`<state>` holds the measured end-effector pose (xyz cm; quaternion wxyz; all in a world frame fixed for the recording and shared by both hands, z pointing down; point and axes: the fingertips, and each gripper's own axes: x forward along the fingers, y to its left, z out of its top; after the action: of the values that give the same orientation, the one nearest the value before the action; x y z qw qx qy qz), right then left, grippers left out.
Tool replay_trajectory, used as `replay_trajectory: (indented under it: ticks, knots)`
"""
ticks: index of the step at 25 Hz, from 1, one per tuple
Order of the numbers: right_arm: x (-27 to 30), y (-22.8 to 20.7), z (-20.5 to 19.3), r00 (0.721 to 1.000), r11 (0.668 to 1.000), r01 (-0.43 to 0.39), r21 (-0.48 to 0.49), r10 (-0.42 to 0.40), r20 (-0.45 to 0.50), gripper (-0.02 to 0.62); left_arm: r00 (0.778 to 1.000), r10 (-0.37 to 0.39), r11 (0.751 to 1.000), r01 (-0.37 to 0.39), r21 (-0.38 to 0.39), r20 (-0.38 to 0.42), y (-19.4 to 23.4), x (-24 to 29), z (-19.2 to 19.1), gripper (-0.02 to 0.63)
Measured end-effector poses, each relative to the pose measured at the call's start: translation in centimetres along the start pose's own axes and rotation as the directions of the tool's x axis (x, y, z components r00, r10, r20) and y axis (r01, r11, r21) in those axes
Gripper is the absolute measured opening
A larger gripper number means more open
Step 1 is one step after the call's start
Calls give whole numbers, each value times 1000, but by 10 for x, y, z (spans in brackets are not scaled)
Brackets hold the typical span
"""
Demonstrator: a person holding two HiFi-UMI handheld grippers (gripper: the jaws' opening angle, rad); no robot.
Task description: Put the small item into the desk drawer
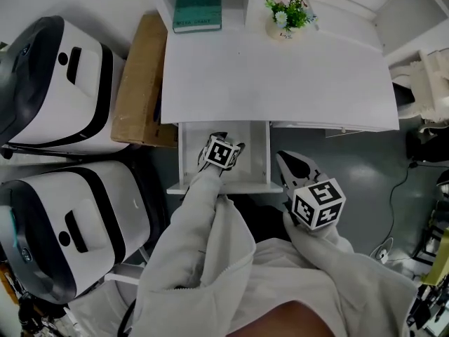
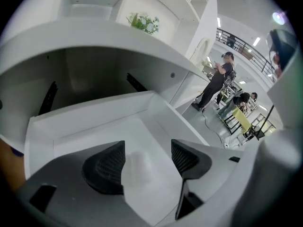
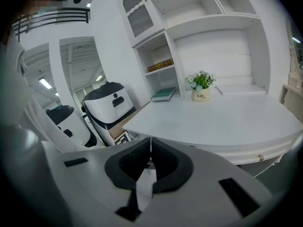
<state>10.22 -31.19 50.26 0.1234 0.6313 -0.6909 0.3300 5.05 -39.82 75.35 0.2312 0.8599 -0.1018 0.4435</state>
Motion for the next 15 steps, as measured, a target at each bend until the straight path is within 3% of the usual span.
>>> replay_trajectory:
  ticks: [9,15]
  knots:
    - [7,19,7,992,991,-125,-45,126,12,34,990,8,995,7,-103,144,-26,-77,37,302]
    - [5,29,11,982,981,-185,-67,187,27,34,952,35,985,18,-169,305,-48,-136,52,302]
